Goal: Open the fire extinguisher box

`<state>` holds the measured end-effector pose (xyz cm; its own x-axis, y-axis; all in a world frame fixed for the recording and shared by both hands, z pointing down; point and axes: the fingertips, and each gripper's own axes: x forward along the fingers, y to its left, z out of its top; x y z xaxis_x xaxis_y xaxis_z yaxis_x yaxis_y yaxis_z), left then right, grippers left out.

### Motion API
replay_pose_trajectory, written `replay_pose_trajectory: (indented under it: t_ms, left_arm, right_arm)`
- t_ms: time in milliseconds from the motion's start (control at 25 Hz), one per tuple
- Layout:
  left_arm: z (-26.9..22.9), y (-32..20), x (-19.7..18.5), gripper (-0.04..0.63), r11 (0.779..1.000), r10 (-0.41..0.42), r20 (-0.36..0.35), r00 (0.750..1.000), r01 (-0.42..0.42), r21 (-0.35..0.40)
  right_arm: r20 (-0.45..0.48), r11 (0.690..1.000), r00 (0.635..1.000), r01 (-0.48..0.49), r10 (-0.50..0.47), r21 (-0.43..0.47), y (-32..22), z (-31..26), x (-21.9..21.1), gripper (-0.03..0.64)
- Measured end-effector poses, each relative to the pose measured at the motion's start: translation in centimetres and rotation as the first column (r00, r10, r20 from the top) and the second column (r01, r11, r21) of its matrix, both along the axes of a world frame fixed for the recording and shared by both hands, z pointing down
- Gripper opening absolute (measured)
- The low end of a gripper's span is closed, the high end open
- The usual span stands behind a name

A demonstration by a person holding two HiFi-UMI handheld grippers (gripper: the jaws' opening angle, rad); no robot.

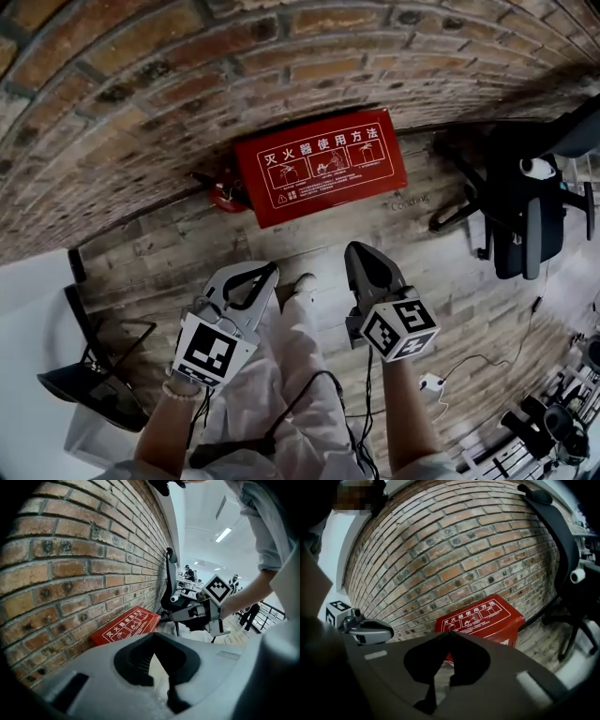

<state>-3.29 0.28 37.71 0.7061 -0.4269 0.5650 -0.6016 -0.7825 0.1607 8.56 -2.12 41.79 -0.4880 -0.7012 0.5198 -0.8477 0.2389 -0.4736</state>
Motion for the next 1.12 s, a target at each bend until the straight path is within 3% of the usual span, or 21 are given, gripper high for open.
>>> replay_pose_trajectory:
  t_ms: [120, 440, 560, 760, 920, 1120]
  left_arm:
    - [1.4, 0.0, 0.2, 0.0, 1.0, -0.017, -0.007, 1.0, 0.017, -0.019]
    - [5.0, 0.2, 0.5, 0.0, 0.993, -0.074, -0.023, 0.997, 0.072, -0.099]
    - [7.0, 0.3, 0.6, 0.0, 0.98, -0.111, -0.039, 0.993, 0.102, -0.168]
    - [10.3, 0.6, 0.9, 0.002, 0.913, -0.236, -0.09, 0.968, 0.189, -0.362]
    - [11.6, 0.1, 1.3, 0.001, 0.845, -0.366, -0.198, 0.909, 0.236, -0.48]
    - [13.7, -0.7, 0.6, 0.002, 0.772, -0.492, -0.22, 0.842, 0.305, -0.558]
  right_arm:
    - [0.073, 0.998, 0.997, -0.016, 0.02, -0.054, -0.2, 2.3, -0.1, 0.002]
    - [0.225, 0.988, 0.97, -0.057, 0.089, -0.146, -1.5, 6.3, -0.2, 0.084]
    - [0.279, 0.982, 0.952, -0.08, 0.126, -0.172, -2.2, 7.5, 0.0, 0.117]
    - [0.367, 0.966, 0.907, -0.129, 0.206, -0.224, -3.0, 9.4, 0.5, 0.153]
    - [0.412, 0.953, 0.872, -0.169, 0.264, -0.253, -3.7, 10.7, 0.9, 0.167]
    - [0.451, 0.944, 0.842, -0.187, 0.296, -0.272, -4.8, 12.4, 0.9, 0.178]
